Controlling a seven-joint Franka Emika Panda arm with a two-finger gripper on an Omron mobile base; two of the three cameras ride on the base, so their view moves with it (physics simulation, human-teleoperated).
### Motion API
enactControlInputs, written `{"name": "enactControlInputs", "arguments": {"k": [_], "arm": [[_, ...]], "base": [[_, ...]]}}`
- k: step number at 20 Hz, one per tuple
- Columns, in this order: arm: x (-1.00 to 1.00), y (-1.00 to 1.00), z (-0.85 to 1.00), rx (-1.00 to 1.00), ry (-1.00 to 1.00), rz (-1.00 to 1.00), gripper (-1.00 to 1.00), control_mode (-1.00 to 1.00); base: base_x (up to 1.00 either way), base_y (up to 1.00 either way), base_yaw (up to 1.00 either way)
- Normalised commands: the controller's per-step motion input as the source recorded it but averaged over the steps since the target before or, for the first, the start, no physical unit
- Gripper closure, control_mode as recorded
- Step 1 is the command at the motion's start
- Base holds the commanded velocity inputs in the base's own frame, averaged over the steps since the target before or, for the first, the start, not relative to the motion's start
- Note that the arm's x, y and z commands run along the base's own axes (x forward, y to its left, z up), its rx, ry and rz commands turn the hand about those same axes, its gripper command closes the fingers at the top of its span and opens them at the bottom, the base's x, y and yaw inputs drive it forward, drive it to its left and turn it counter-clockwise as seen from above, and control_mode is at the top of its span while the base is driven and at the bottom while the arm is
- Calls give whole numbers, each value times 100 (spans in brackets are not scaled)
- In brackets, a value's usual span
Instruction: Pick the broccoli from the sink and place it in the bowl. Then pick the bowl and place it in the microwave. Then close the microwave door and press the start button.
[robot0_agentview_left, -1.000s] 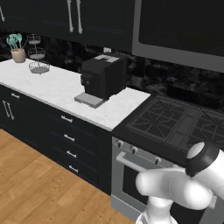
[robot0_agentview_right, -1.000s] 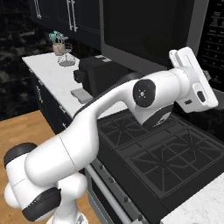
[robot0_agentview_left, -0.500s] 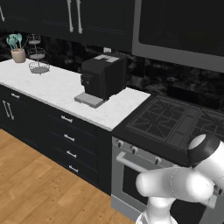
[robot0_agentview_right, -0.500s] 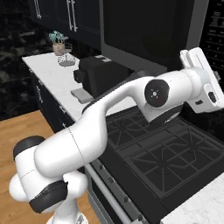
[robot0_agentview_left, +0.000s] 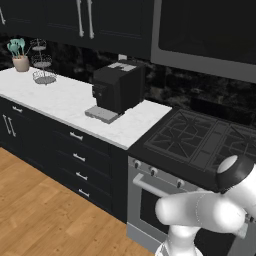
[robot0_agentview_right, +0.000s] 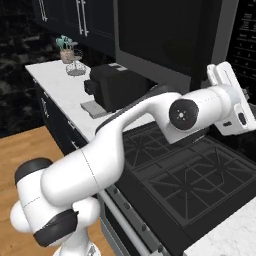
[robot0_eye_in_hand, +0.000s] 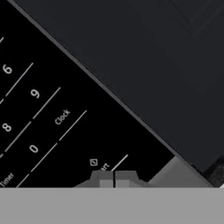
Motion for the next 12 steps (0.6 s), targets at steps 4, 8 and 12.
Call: {"name": "enactControlInputs", "arguments": {"k": [4, 8, 12], "arm": [[22, 1, 30, 10, -3, -1, 100, -100], [81, 0, 10, 2, 0, -9, 100, -100], [67, 0, 1, 2, 0, -8, 100, -100]], "base": [[0, 0, 0], [0, 0, 0], [0, 0, 0]]}}
